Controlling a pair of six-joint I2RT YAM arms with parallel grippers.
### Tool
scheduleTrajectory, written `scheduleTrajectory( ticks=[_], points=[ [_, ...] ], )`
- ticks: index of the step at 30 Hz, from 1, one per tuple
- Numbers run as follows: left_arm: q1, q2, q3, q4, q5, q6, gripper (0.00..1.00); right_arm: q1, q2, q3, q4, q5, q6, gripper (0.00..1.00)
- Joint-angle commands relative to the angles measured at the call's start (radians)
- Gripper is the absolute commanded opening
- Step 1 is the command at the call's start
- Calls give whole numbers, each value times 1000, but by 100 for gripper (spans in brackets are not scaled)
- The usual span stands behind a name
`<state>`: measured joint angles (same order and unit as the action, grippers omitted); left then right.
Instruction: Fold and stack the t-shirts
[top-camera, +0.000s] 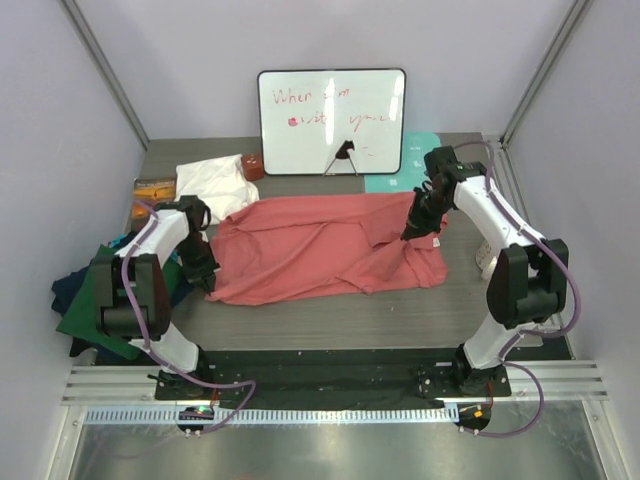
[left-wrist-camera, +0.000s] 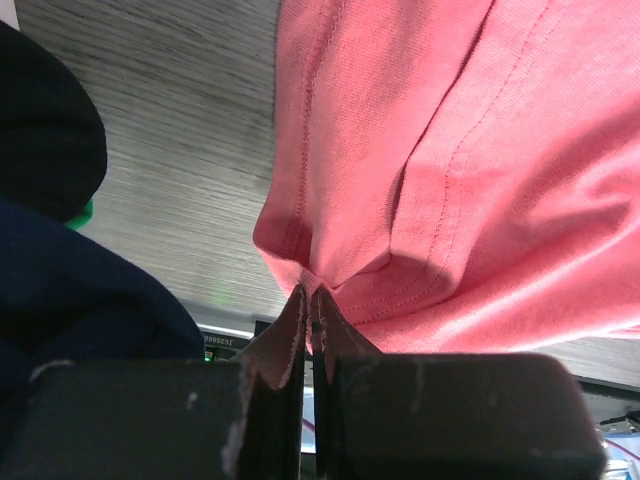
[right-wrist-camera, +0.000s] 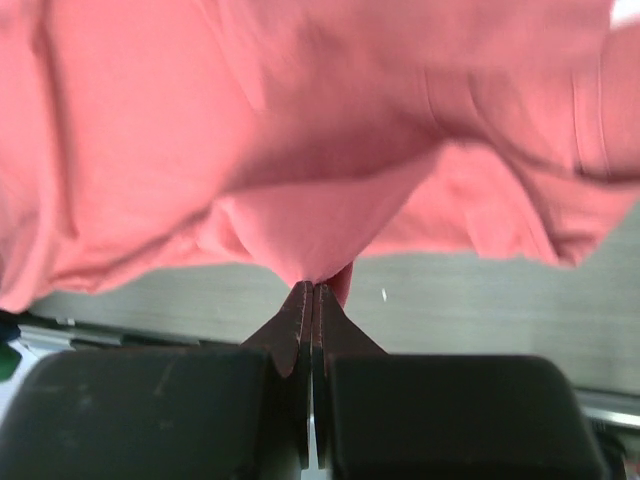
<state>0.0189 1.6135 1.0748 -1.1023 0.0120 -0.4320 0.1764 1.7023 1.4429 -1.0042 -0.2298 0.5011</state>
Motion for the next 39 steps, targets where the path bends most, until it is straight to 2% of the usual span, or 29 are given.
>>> scheduleTrajectory(
  ticks=[1, 4, 5, 8, 13, 18, 24, 28, 32, 35, 39],
  points=[
    [-8, -24, 24, -22, -3, 21, 0, -2, -183, -105, -57, -40, -15, 1],
    [-8, 3, 54, -18, -67, 16, 1, -3, -246, -150, -62, -77, -3, 1],
    [-8, 31, 85, -18, -84, 13, 5, -3, -254, -148, -62, -82, 1, 1],
    [-8, 72, 141, 2, -171, 3, 9, -5, -239, -101, -56, -79, -6, 1],
    [-8, 169, 246, -8, -245, -2, 9, -37, -91, 126, -54, -78, -29, 1],
    [-8, 235, 329, -30, -242, 13, 4, -71, 58, 345, -54, -112, -38, 1],
    [-10, 243, 315, 25, -205, 26, 3, -72, 177, 427, -42, -134, -44, 1],
    [-10, 249, 338, 28, -199, 26, 0, -72, 188, 432, -40, -132, -53, 1],
    [-63, 220, 329, 19, -236, 30, 0, -74, 137, 377, -40, -108, -73, 1],
    [-79, 198, 317, -19, -285, 16, 0, -81, 57, 303, -39, -89, -62, 1],
    [-102, 73, 268, -51, -320, -27, 0, -83, -79, 164, -28, -72, -26, 1]
  ],
)
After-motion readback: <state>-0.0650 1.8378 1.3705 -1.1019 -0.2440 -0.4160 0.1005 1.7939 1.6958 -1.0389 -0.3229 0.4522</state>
